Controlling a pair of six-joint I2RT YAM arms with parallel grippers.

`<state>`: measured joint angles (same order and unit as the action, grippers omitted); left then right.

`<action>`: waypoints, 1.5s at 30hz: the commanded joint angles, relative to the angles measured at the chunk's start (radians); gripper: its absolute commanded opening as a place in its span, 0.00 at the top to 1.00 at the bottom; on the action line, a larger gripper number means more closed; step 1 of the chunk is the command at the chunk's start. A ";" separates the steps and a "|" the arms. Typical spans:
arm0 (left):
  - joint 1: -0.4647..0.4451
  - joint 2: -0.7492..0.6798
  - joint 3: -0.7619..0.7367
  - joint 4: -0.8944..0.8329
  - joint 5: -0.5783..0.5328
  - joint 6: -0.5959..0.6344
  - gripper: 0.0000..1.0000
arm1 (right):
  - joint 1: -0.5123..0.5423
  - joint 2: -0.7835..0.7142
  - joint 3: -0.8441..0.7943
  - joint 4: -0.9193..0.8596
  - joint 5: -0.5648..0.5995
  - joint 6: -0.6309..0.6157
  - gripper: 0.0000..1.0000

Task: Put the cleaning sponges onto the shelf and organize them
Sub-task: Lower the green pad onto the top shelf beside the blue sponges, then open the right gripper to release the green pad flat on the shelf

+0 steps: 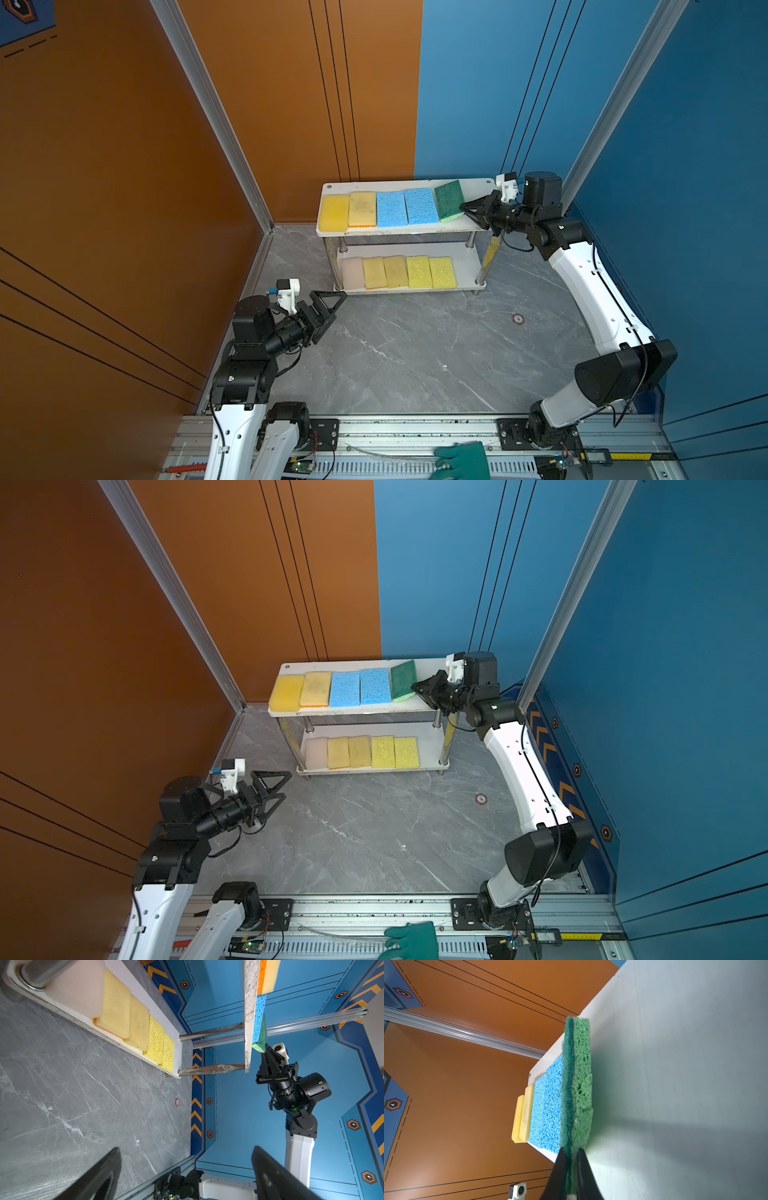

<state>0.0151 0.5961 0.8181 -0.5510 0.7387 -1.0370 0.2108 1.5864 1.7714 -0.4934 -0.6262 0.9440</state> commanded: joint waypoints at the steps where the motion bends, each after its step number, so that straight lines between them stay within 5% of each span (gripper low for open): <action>1: 0.011 -0.005 -0.019 -0.006 0.019 0.002 0.02 | -0.008 -0.010 -0.009 0.019 -0.027 0.017 0.89; 36: 0.013 -0.119 -0.063 -0.006 0.001 -0.093 0.02 | -0.031 -0.101 -0.092 0.012 -0.104 0.053 0.88; 45: 0.012 -0.119 -0.063 -0.006 0.002 -0.097 0.02 | -0.034 -0.106 -0.099 0.003 -0.111 0.049 0.70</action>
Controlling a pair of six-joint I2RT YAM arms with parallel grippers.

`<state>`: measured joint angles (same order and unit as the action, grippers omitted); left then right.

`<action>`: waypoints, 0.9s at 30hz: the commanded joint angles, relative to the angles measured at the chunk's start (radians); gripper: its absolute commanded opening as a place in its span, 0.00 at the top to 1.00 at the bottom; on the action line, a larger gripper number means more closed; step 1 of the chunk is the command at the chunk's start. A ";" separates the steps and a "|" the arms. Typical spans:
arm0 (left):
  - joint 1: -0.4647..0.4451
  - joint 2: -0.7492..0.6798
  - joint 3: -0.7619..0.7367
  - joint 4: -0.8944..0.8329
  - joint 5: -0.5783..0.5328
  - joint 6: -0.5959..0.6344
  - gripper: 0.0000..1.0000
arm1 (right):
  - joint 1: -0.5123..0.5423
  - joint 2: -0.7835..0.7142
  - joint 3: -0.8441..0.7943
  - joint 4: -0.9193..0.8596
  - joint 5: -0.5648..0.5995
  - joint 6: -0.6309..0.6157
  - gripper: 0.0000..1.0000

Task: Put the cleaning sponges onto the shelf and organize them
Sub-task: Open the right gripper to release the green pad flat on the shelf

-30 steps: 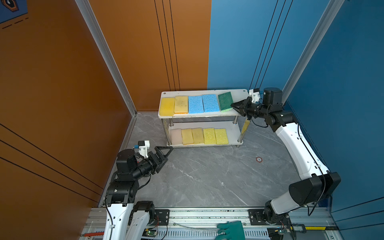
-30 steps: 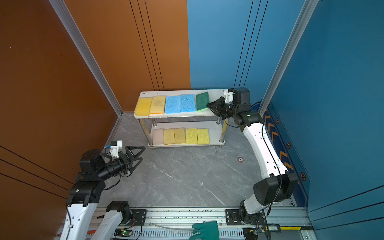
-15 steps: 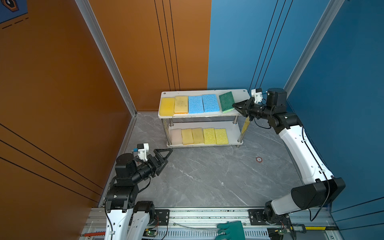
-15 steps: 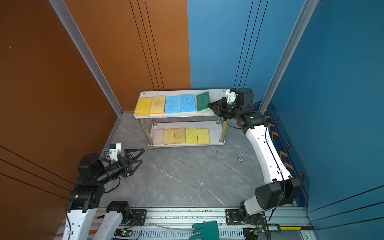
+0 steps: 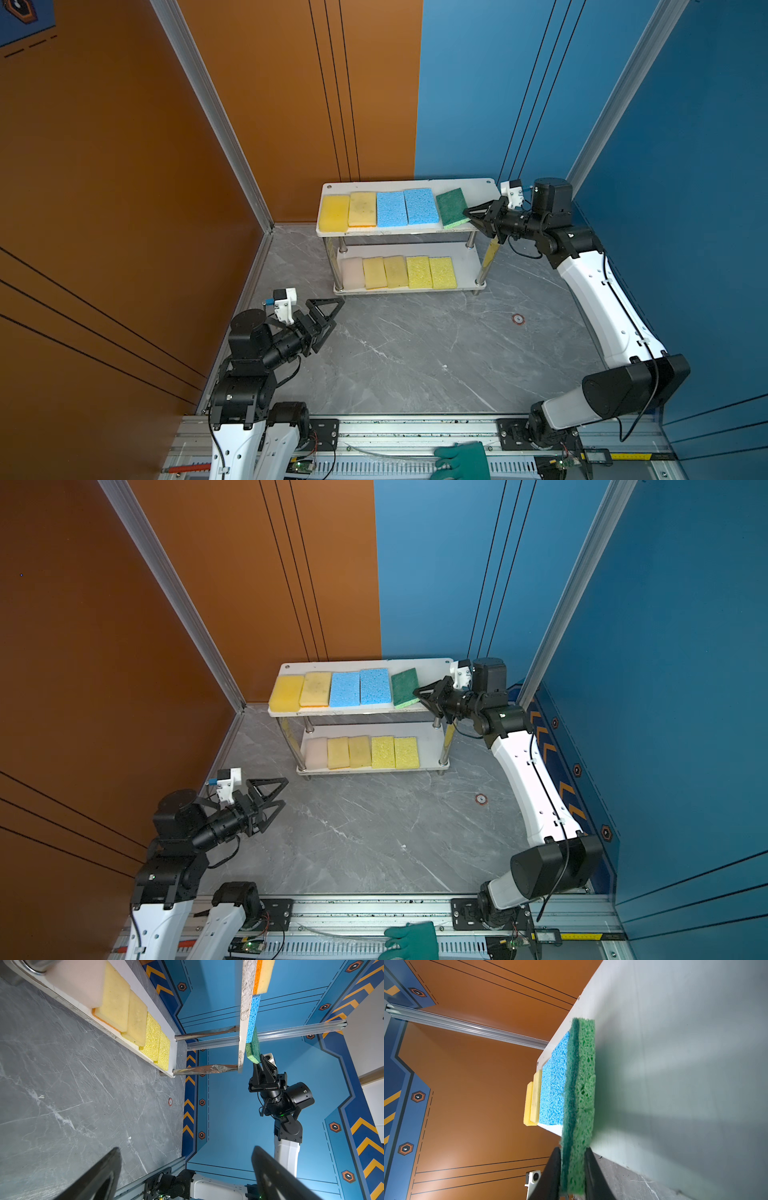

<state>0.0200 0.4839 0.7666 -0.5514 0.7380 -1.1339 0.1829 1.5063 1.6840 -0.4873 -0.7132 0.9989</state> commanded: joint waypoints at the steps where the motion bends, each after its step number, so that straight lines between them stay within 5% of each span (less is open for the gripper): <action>1: 0.008 -0.006 -0.010 -0.006 0.003 0.002 0.02 | -0.006 -0.026 -0.010 -0.005 -0.024 -0.006 0.67; 4: 0.006 -0.005 -0.012 -0.005 0.004 0.000 0.02 | -0.005 -0.024 -0.011 -0.011 -0.024 -0.010 0.57; 17: 0.007 0.036 0.008 -0.005 0.015 0.033 0.02 | 0.062 0.043 0.187 -0.329 0.123 -0.272 0.52; 27: 0.012 0.043 0.002 -0.005 0.032 0.044 0.02 | 0.078 0.086 0.225 -0.363 0.201 -0.332 0.49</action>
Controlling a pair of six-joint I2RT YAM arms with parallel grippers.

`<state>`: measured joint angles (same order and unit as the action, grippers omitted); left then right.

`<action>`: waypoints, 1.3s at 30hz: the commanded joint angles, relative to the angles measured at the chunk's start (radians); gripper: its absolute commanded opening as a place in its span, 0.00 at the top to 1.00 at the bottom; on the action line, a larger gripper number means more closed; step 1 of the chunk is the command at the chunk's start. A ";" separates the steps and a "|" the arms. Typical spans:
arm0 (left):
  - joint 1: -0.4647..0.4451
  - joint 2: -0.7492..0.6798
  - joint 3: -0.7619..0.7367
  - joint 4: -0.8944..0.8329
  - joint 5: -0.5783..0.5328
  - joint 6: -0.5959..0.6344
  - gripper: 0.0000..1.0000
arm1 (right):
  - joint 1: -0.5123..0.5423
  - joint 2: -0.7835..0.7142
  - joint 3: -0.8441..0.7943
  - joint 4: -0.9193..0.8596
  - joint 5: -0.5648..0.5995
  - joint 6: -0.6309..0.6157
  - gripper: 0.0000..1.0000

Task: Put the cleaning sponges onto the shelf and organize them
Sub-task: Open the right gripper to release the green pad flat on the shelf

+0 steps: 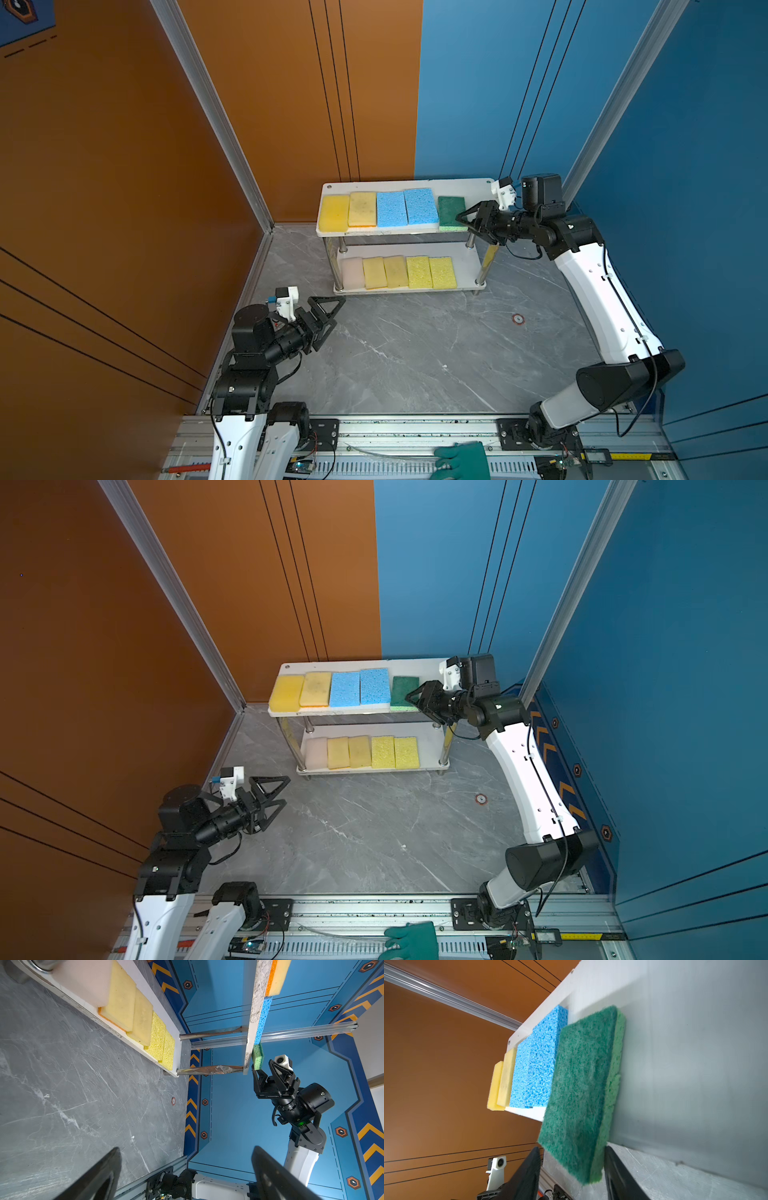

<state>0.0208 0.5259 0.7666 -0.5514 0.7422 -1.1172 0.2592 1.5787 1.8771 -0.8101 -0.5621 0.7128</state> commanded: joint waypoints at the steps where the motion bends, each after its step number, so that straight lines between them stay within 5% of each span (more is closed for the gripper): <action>1: 0.013 0.000 0.001 -0.006 0.028 0.029 0.02 | 0.002 0.014 0.037 -0.041 0.058 -0.048 0.49; 39: 0.056 0.027 0.003 -0.006 0.044 0.039 0.02 | 0.001 0.178 0.251 -0.046 0.090 -0.089 0.43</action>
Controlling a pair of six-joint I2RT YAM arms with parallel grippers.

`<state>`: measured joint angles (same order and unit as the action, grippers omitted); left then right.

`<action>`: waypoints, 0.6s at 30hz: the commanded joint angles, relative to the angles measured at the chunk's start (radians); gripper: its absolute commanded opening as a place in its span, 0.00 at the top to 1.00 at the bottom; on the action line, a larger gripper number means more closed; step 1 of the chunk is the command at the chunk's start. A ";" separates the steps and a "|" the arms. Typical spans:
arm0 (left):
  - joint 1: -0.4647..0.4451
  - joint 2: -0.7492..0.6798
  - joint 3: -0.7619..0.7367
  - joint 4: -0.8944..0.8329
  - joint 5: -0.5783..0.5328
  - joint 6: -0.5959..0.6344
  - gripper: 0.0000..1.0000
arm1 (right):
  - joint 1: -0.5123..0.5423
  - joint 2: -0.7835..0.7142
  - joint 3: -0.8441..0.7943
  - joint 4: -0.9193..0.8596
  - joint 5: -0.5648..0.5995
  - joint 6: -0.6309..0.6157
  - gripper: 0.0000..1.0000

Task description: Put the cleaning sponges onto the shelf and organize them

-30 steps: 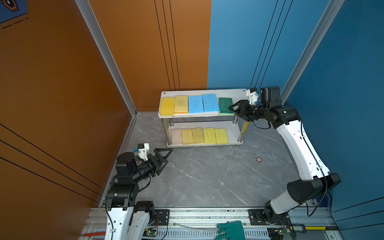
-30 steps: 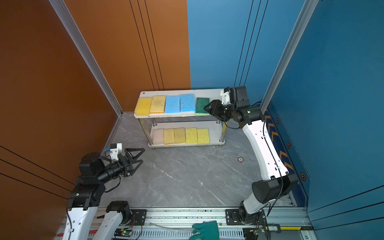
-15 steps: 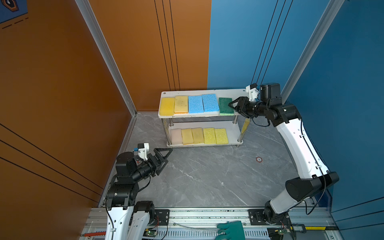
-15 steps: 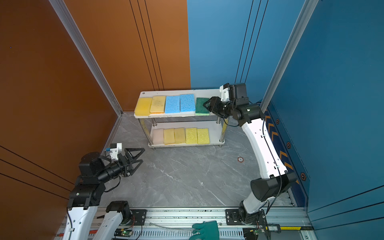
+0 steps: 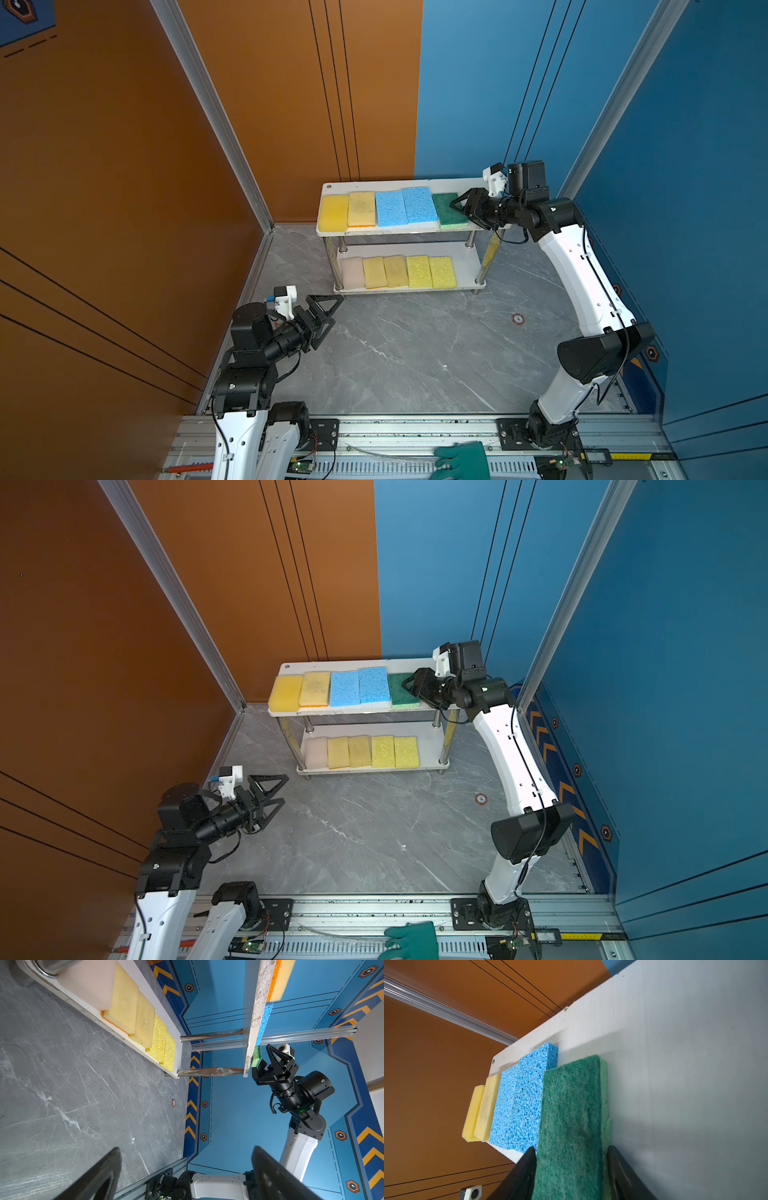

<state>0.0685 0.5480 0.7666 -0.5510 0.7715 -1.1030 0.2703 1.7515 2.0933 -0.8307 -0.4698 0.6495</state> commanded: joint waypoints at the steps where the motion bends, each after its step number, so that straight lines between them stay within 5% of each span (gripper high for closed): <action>1: 0.008 0.007 0.006 -0.006 0.015 0.026 0.02 | -0.011 -0.003 0.034 -0.025 0.008 -0.028 0.43; 18: 0.009 -0.026 -0.012 -0.006 0.041 0.021 0.02 | 0.087 -0.348 -0.247 -0.024 0.031 0.032 0.43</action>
<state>0.0711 0.5346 0.7666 -0.5510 0.7845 -1.0958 0.3241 1.4094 1.8961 -0.8383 -0.4335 0.6586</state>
